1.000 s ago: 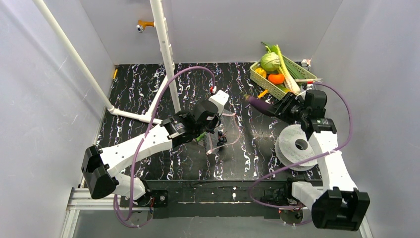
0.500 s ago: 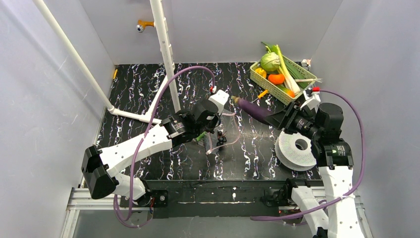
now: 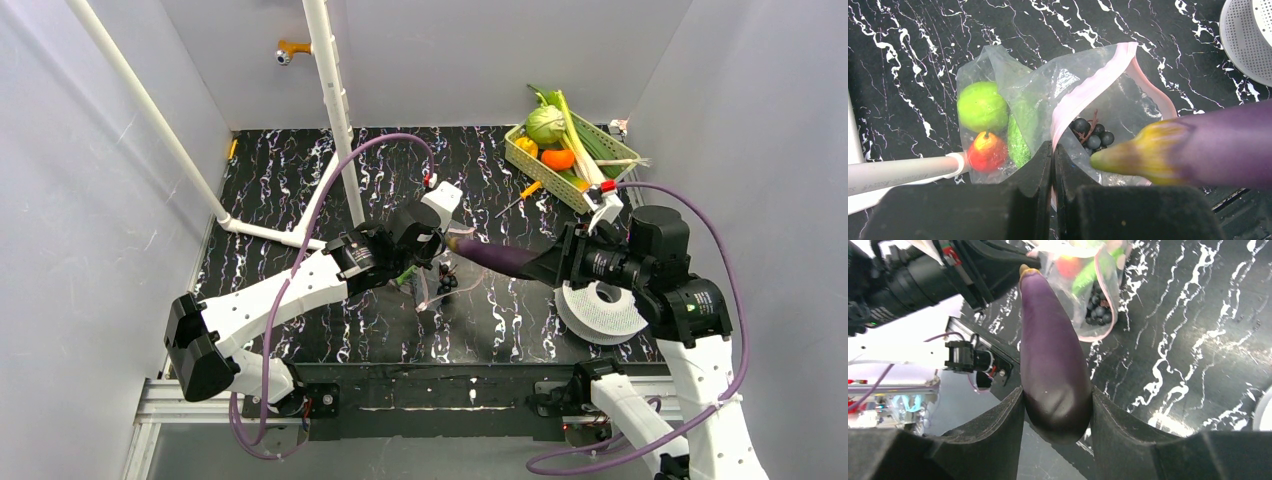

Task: Place the food in the zip-top bag and seal the zipper
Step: Place the fake vegetable in the zipper food storage bag.

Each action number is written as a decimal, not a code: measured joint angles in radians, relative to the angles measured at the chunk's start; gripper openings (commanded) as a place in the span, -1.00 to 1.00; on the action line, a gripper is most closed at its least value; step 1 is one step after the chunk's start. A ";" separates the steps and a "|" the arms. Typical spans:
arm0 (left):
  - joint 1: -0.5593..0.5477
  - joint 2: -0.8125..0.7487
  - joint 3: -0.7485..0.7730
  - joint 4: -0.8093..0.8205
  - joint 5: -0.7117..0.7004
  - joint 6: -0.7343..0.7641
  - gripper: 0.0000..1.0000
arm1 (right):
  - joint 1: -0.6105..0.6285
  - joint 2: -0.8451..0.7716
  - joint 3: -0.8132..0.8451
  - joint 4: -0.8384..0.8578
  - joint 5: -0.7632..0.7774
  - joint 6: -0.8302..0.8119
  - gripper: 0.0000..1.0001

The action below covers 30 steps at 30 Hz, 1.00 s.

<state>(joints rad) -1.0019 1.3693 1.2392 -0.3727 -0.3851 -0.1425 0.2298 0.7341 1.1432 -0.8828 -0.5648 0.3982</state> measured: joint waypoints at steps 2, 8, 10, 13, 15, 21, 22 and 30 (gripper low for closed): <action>0.000 0.000 0.000 -0.001 0.000 0.000 -1.00 | 0.013 0.005 0.016 -0.049 0.041 -0.026 -0.97; 0.000 0.000 0.000 -0.002 0.000 0.000 -1.00 | 0.029 0.021 0.057 -0.162 0.131 -0.084 -0.97; 0.000 0.000 0.000 -0.002 0.000 -0.001 -1.00 | 0.037 0.024 0.058 -0.165 0.133 -0.082 -0.97; 0.000 0.000 0.000 -0.002 0.000 -0.007 -1.00 | 0.088 0.027 0.029 -0.117 0.144 -0.045 -0.97; 0.000 0.000 0.000 -0.002 0.000 -0.010 -1.00 | 0.148 0.027 -0.021 -0.053 0.180 0.005 -0.97; 0.000 0.000 0.000 0.000 0.014 -0.015 -1.00 | 0.395 0.140 -0.092 0.098 0.435 0.146 -0.97; 0.000 0.000 0.000 0.003 0.025 -0.014 -1.00 | 0.430 0.169 -0.090 0.116 0.488 0.158 -0.97; -0.007 -0.010 0.000 0.030 0.139 -0.005 -1.00 | 0.564 0.344 -0.071 0.250 0.782 0.224 -0.97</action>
<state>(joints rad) -1.0091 1.3588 1.2392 -0.3424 -0.2459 -0.1477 0.7937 1.0783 1.0724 -0.6326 0.2170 0.6220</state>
